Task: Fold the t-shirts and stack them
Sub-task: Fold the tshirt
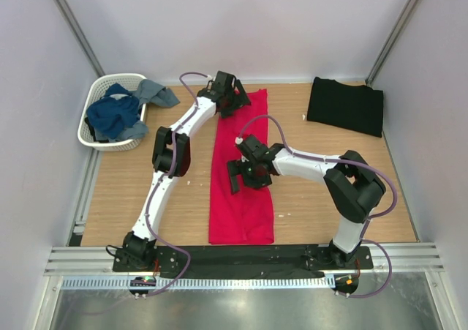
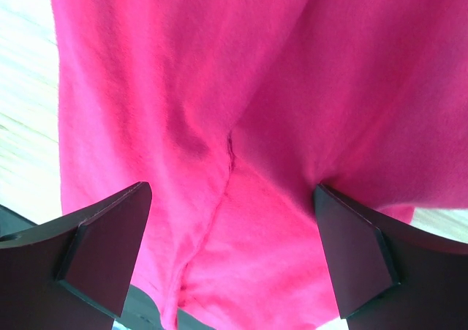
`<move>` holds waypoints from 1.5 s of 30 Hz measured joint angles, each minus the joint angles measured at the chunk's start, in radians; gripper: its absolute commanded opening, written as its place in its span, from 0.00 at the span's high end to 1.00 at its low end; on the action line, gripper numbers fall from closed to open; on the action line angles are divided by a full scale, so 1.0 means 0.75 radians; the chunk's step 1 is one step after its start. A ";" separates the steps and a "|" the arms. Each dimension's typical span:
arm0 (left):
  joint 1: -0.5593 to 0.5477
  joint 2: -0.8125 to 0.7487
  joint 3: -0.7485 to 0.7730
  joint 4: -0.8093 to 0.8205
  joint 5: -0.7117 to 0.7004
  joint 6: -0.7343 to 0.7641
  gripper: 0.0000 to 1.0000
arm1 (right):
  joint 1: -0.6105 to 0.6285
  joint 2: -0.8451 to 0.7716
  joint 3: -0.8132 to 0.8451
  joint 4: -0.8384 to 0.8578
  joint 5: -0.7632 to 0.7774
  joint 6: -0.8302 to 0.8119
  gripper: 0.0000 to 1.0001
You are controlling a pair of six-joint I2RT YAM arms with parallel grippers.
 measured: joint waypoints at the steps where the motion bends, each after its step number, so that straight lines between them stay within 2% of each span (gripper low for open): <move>1: 0.000 0.000 0.001 0.000 0.000 0.000 0.10 | 0.000 0.001 0.003 -0.012 0.001 0.000 0.00; 9: 0.003 0.000 0.002 0.000 0.010 0.012 0.10 | 0.002 0.059 0.114 -0.172 0.043 -0.056 0.00; 13: 0.005 -0.003 0.008 -0.004 0.022 0.048 0.09 | -0.001 0.127 0.354 -0.311 0.087 -0.105 0.00; 19: 0.012 -0.057 0.002 -0.066 0.024 0.108 0.05 | -0.080 0.108 0.696 -0.339 0.115 -0.141 0.00; 24: 0.050 -0.240 -0.043 -0.102 0.034 0.148 0.04 | -0.283 -0.017 0.700 -0.364 0.118 -0.126 0.00; 27: 0.091 -0.394 -0.084 -0.119 0.056 0.174 0.04 | -0.411 -0.120 0.629 -0.364 0.148 -0.111 0.00; 30: 0.131 -0.567 -0.151 -0.158 0.066 0.216 0.05 | -0.464 -0.213 0.535 -0.381 0.210 -0.086 0.00; 32: 0.155 -0.688 -0.243 -0.192 0.070 0.247 0.05 | -0.464 -0.269 0.459 -0.395 0.254 -0.064 0.00; 34: 0.165 -0.836 -0.428 -0.215 0.086 0.268 0.06 | -0.461 -0.310 0.389 -0.391 0.283 -0.046 0.00; 38: 0.151 -1.101 -0.892 -0.231 0.149 0.272 0.08 | -0.462 -0.403 0.209 -0.378 0.301 -0.016 0.00; 43: 0.128 -1.370 -1.454 -0.288 0.203 0.221 0.11 | -0.473 -0.560 -0.044 -0.366 0.219 0.046 0.02; 45: 0.114 -1.488 -1.626 -0.328 0.210 0.190 0.12 | -0.474 -0.642 -0.156 -0.348 0.141 0.082 0.08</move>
